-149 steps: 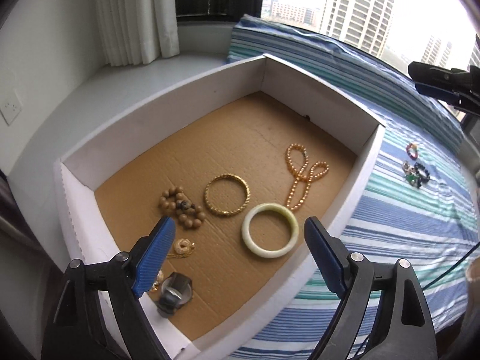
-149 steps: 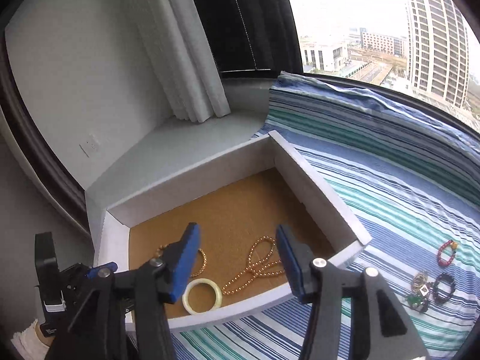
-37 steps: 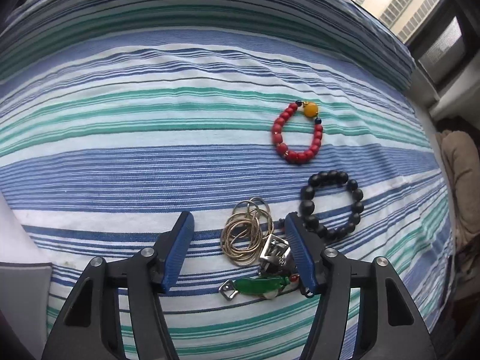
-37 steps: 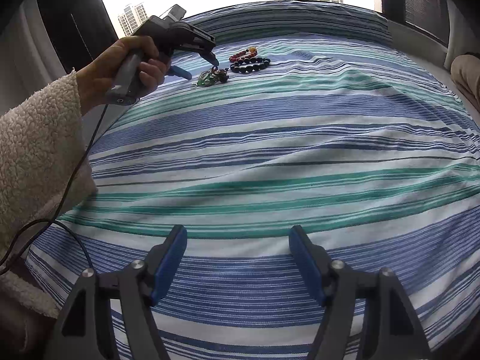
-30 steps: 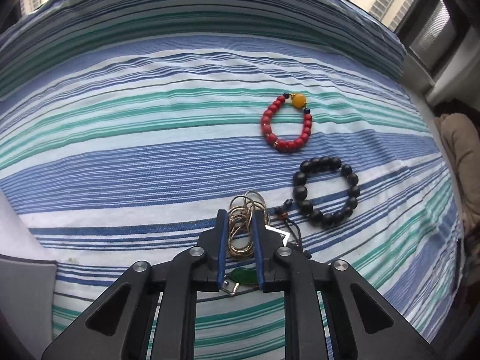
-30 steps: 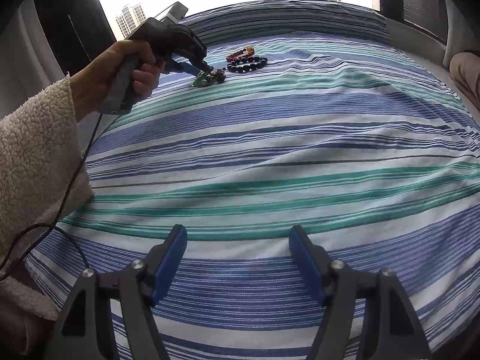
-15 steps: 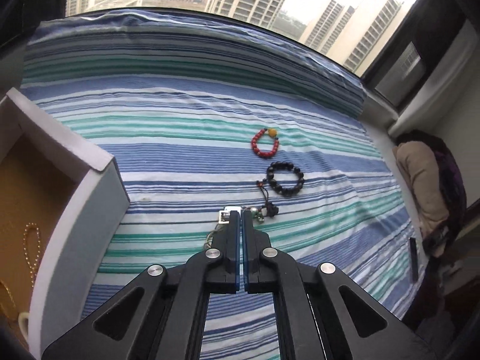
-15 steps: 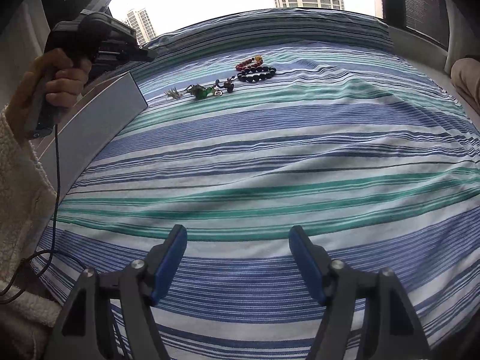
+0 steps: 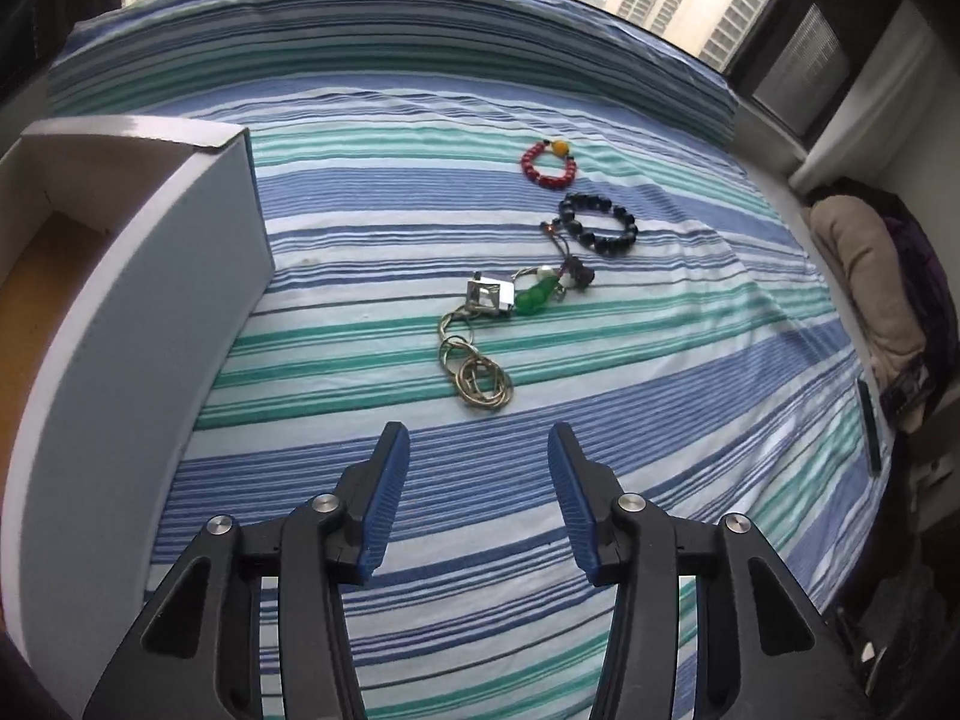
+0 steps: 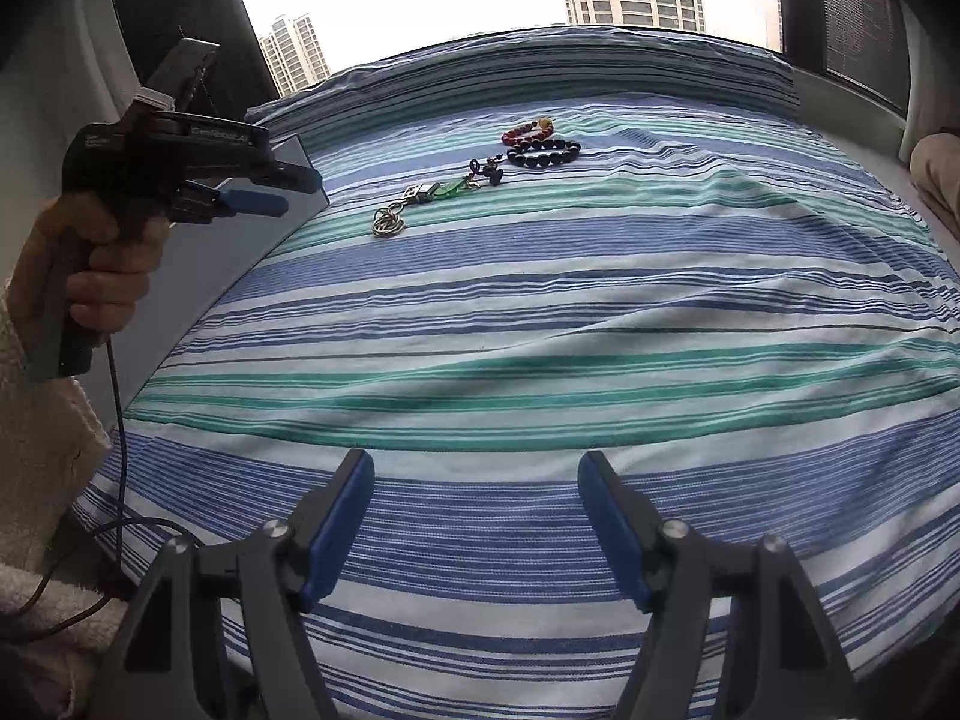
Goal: Organize jewelry
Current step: 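Grasp the gold keyring with the square charm with the left gripper and lift, then grasp the green jade pendant cord with the right gripper while the left gripper holds the keyring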
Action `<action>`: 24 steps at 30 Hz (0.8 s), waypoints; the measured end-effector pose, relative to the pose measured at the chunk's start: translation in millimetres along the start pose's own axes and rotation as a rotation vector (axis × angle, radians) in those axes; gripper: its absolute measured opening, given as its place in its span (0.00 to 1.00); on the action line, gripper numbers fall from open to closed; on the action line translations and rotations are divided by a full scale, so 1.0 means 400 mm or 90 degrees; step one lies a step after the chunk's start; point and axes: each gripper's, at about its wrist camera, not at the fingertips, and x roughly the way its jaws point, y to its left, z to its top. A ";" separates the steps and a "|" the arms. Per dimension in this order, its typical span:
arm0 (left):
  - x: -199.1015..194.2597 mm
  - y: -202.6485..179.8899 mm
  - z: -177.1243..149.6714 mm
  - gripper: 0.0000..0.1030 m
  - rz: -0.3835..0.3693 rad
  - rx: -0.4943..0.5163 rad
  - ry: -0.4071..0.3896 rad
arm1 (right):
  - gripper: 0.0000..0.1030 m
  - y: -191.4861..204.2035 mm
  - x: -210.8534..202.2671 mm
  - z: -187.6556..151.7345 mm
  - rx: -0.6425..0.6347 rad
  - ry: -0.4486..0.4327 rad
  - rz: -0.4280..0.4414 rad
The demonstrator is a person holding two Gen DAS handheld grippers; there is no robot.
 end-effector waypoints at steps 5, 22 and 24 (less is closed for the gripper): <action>0.135 -0.047 0.035 0.59 0.061 0.034 -0.008 | 0.70 -0.008 -0.009 -0.008 0.002 0.002 -0.008; -0.084 0.038 -0.149 0.13 -0.010 0.015 -0.042 | 0.70 -0.038 -0.005 -0.012 0.032 -0.004 -0.014; -0.109 0.060 -0.203 0.14 -0.005 0.008 -0.025 | 0.70 -0.028 -0.006 -0.010 0.025 -0.005 -0.012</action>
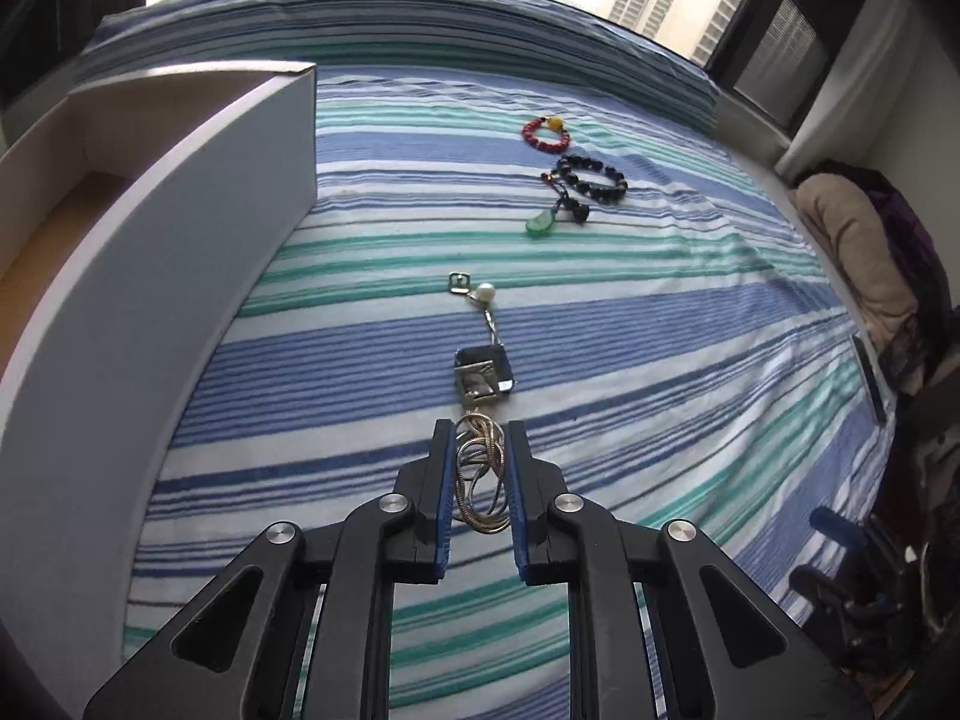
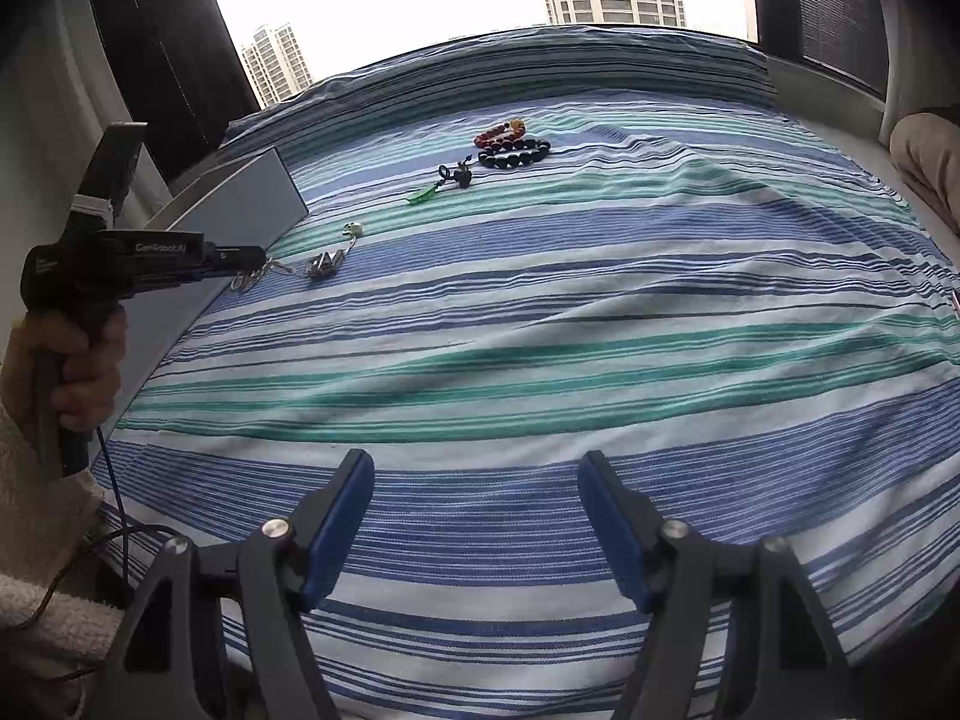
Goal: Organize jewelry
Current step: 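Grasp the green jade pendant cord with the right gripper while the left gripper holds the keyring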
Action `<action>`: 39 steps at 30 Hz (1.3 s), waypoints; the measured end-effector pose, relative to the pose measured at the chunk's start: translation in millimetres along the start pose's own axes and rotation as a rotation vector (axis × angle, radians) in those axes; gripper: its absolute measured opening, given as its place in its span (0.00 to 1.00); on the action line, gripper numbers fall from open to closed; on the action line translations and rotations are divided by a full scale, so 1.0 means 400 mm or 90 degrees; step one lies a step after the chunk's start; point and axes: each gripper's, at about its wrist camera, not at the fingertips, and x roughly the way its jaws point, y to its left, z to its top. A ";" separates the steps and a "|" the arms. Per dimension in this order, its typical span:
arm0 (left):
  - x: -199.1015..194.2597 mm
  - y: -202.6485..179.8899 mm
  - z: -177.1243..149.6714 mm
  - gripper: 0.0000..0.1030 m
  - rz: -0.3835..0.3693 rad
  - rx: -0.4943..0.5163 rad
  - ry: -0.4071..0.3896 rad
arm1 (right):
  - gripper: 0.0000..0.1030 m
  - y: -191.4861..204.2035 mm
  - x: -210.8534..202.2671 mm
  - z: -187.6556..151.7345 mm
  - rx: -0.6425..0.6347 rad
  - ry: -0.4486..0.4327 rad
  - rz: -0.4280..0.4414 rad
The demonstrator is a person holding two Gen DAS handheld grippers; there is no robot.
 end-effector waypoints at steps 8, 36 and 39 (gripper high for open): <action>-0.067 0.062 -0.172 0.41 0.051 -0.011 0.033 | 0.70 0.040 -0.005 -0.005 -0.024 0.003 0.003; -0.155 0.085 -0.213 0.74 0.080 -0.059 -0.037 | 0.70 0.035 0.137 0.344 -0.009 0.068 0.060; -0.165 0.106 -0.228 0.74 0.088 -0.083 -0.038 | 0.70 0.006 0.281 0.472 0.048 0.101 0.053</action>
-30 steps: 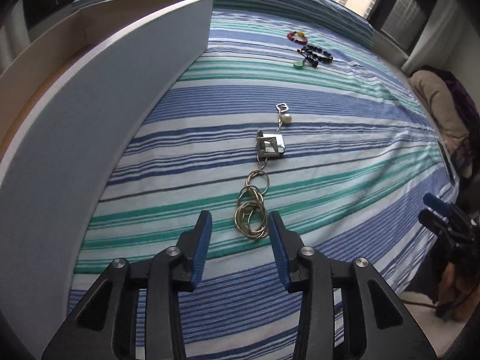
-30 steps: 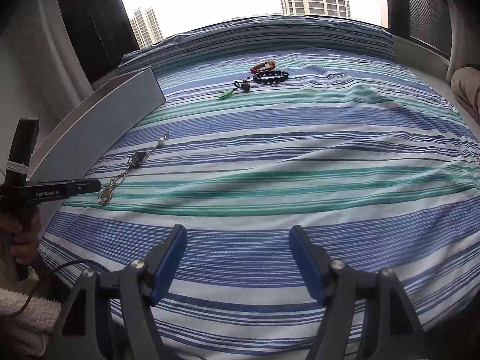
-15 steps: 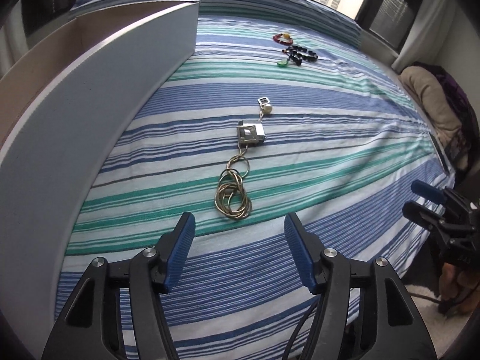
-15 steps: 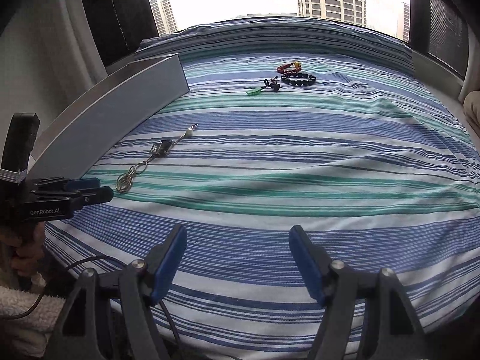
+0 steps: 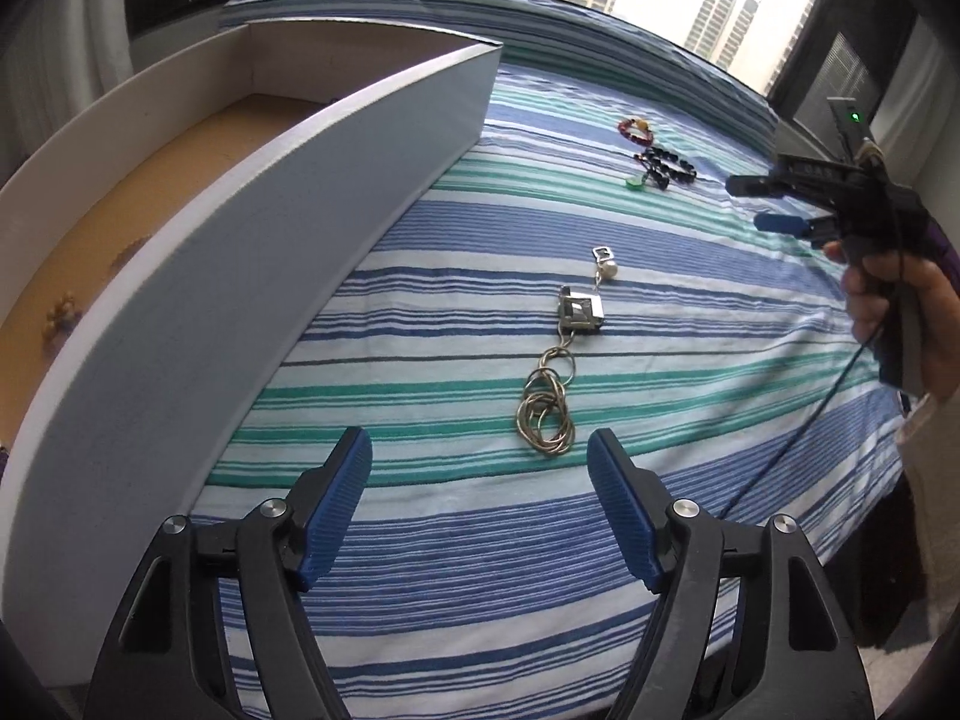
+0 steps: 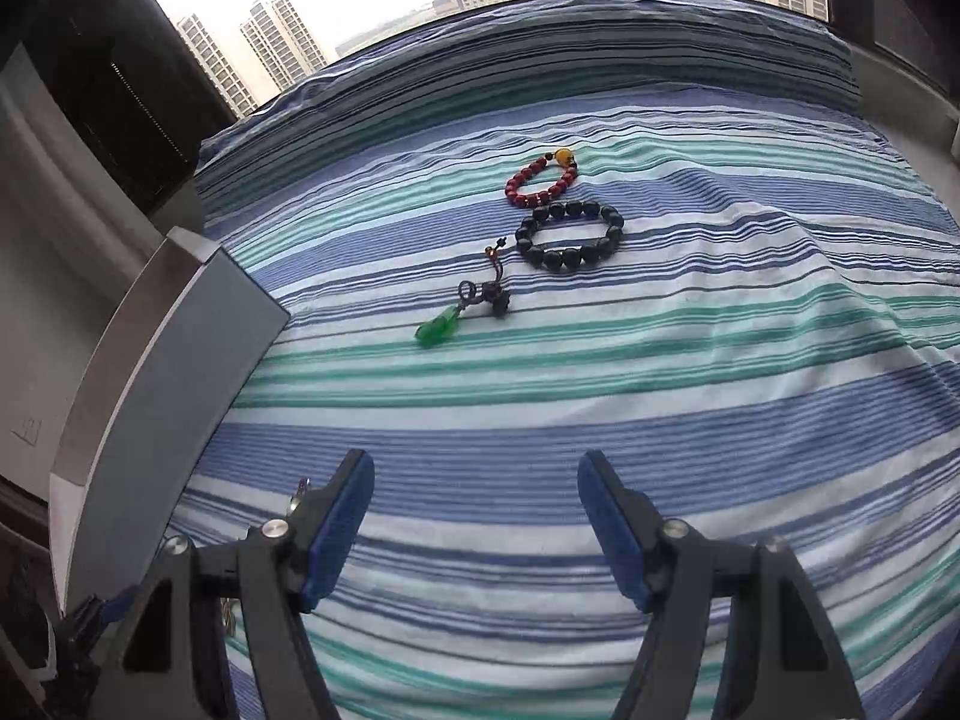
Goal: Organize jewelry
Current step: 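Grasp the green jade pendant cord with the right gripper while the left gripper holds the keyring, then carry the keyring and jade pendant into the white box and open both grippers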
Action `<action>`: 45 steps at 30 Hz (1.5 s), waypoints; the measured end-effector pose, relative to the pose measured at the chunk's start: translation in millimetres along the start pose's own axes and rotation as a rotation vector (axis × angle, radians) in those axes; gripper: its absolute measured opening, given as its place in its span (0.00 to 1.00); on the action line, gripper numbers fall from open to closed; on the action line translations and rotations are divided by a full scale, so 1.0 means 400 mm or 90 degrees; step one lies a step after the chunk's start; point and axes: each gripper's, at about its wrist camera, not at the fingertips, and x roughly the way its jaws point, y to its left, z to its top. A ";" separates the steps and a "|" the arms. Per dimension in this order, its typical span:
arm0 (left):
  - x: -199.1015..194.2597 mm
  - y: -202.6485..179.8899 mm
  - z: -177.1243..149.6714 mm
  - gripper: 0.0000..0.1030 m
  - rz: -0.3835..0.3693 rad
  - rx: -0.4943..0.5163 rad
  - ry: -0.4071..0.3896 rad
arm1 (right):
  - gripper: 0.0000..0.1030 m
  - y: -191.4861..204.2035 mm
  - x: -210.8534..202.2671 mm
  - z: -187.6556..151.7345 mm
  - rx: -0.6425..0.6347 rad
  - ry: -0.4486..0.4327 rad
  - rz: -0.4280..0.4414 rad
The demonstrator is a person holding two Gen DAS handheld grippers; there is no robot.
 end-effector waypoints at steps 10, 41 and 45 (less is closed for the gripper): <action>-0.019 0.083 -0.038 0.74 0.017 -0.054 0.012 | 0.57 0.075 0.267 0.164 0.025 -0.004 -0.139; 0.162 -0.131 0.122 0.76 -0.038 0.104 0.085 | 0.44 -0.127 -0.147 -0.272 0.076 0.019 0.045; 0.226 -0.155 0.145 0.74 -0.010 0.098 0.097 | 0.44 -0.124 -0.164 -0.315 0.077 0.011 0.046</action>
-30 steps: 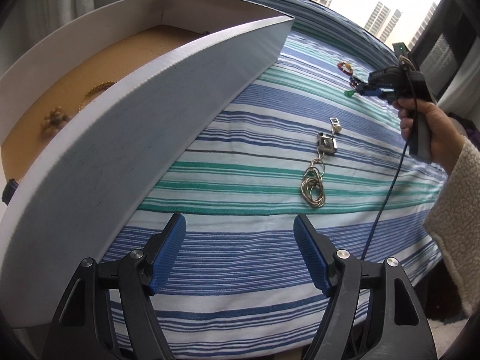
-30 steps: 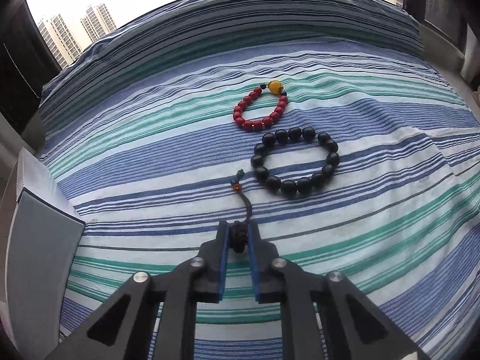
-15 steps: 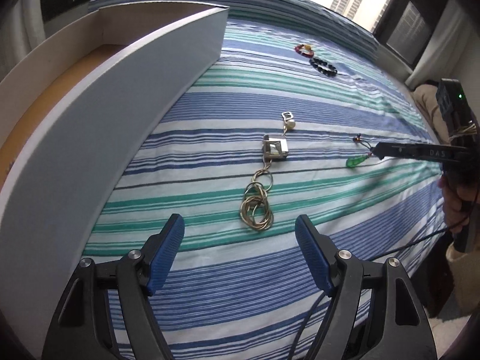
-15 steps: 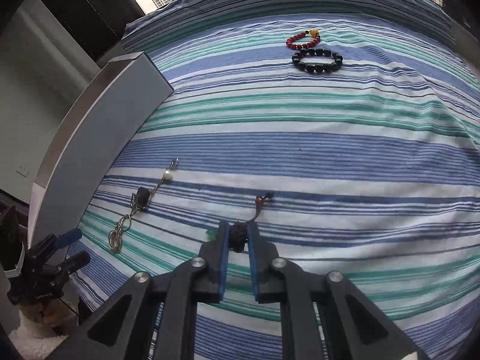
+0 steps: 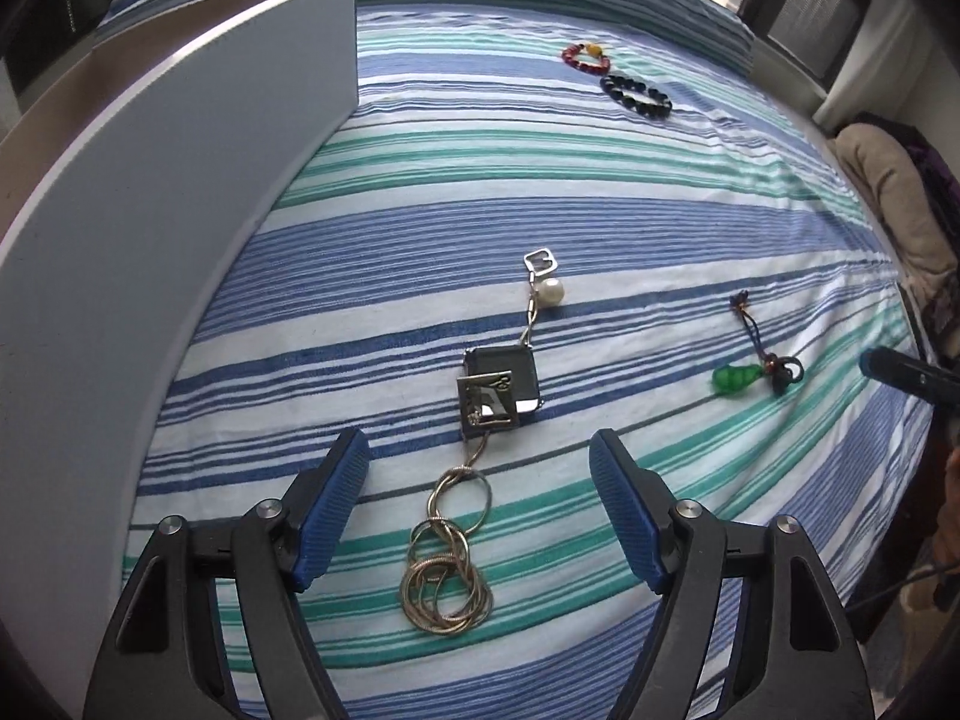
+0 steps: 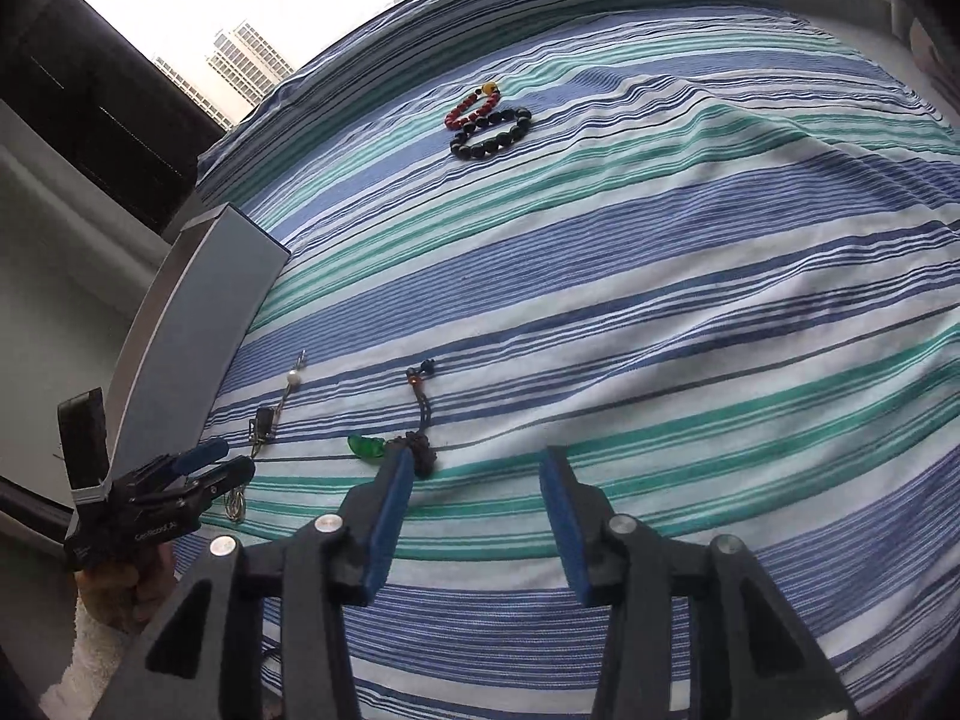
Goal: Organize jewelry
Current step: 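Carry the keyring and jade pendant into the white box and open both grippers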
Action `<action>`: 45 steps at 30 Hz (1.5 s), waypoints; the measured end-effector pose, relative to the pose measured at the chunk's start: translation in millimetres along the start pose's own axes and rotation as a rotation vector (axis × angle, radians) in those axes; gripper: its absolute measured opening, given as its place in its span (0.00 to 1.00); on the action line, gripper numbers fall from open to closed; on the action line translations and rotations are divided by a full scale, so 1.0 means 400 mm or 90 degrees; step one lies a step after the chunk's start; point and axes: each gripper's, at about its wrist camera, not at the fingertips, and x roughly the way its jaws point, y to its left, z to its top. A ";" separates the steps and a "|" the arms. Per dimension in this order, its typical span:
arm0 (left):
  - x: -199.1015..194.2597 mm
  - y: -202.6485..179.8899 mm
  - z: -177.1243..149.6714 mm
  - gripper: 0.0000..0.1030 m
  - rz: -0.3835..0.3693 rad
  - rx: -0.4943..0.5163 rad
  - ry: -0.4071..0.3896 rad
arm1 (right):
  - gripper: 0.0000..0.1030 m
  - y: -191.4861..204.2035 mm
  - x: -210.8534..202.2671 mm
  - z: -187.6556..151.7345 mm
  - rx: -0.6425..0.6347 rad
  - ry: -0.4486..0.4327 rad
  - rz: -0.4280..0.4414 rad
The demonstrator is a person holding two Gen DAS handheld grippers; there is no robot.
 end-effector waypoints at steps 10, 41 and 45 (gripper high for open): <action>0.009 -0.023 0.024 0.29 0.000 -0.005 -0.020 | 0.44 0.021 -0.003 0.016 -0.020 -0.013 -0.002; -0.578 0.209 0.014 0.29 -0.086 -0.167 -0.176 | 0.12 0.387 -0.088 0.123 -0.293 -0.049 0.130; -0.639 0.290 0.025 0.29 -0.055 -0.194 -0.194 | 0.12 0.493 -0.081 0.148 -0.333 -0.054 0.161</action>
